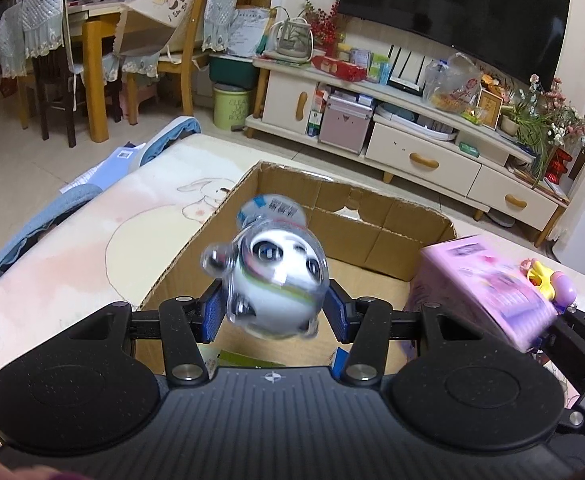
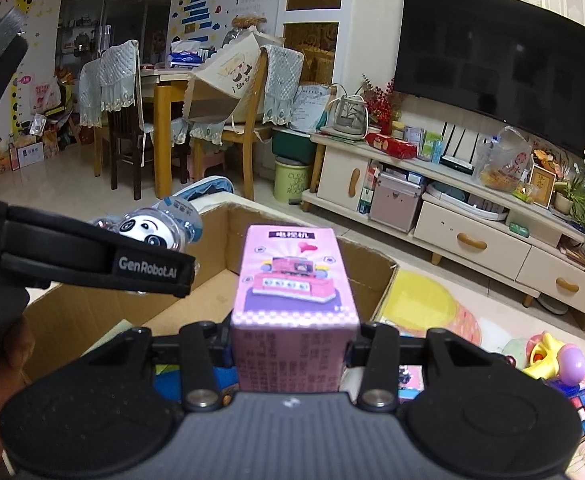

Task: Organize rigid objects
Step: 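Carry panda toy and pink box into the cardboard box and open both tools, then withdraw both open tools from the cardboard box toward the pile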

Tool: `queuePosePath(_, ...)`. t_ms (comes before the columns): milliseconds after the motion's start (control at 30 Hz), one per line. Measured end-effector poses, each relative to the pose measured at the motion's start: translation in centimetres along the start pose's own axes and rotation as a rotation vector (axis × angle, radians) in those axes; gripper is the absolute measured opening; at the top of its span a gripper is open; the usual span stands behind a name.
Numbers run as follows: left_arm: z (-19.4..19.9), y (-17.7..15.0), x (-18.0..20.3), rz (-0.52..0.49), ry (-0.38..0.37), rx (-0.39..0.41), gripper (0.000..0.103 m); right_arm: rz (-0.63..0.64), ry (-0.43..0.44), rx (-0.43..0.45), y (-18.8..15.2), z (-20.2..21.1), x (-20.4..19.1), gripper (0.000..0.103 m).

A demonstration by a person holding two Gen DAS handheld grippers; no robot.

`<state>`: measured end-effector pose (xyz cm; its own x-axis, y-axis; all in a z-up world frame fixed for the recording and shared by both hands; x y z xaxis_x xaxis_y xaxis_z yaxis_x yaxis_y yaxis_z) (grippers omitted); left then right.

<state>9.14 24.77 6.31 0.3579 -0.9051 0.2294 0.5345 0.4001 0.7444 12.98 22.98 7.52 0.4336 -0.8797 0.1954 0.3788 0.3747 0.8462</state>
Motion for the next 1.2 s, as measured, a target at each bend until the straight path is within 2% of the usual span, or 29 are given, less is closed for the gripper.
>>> queuePosePath(100, 0.5, 0.1, 0.0, 0.0, 0.01, 0.016, 0.069, -0.002, -0.001, -0.002, 0.0, 0.0, -0.1, 0.051)
queuePosePath(133, 0.7, 0.2, 0.1, -0.011, 0.015, 0.028, 0.072, -0.007, -0.007, 0.001, 0.0, 0.2, -0.1, 0.059)
queuePosePath(167, 0.9, 0.3, 0.2, -0.021, 0.02, 0.04, 0.079, -0.011, -0.012, 0.006, 0.1, 0.3, -0.1, 0.066)
queuePosePath(200, 1.2, 0.3, 0.3, -0.029, 0.023, 0.053, 0.086, -0.017, -0.017, 0.013, 0.1, 0.6, 0.0, 0.068)
queuePosePath(367, 1.8, 0.1, 1.0, -0.063, 0.013, 0.076, 0.092, -0.036, -0.046, 0.03, -0.2, 1.5, 0.6, 0.078)
queuePosePath(500, 1.9, -0.1, 1.2, -0.085, 0.014, 0.083, 0.096, -0.055, -0.067, 0.039, -0.7, 2.2, 1.1, 0.081)
queuePosePath(767, 1.1, 0.2, 1.0, -0.099, 0.003, 0.072, 0.099, -0.075, -0.106, 0.057, -1.6, 3.3, 1.9, 0.088)
queuePosePath(1200, 0.9, 0.0, 1.4, -0.146, -0.021, 0.063, 0.1, -0.126, -0.134, 0.05, -3.6, 3.9, 3.9, 0.088)
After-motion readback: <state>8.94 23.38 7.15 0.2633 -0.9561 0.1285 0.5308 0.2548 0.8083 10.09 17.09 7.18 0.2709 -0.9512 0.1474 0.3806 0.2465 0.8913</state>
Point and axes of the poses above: each gripper's, at about its wrist camera, not at the fingertips, and z roughly against the way its jaws point, x to its right, y to its top, the point moved 6 cm from there along -z, roughly the way its jaws point, and after that the axes turned 8 degrees about z, right-handed, at the moved point
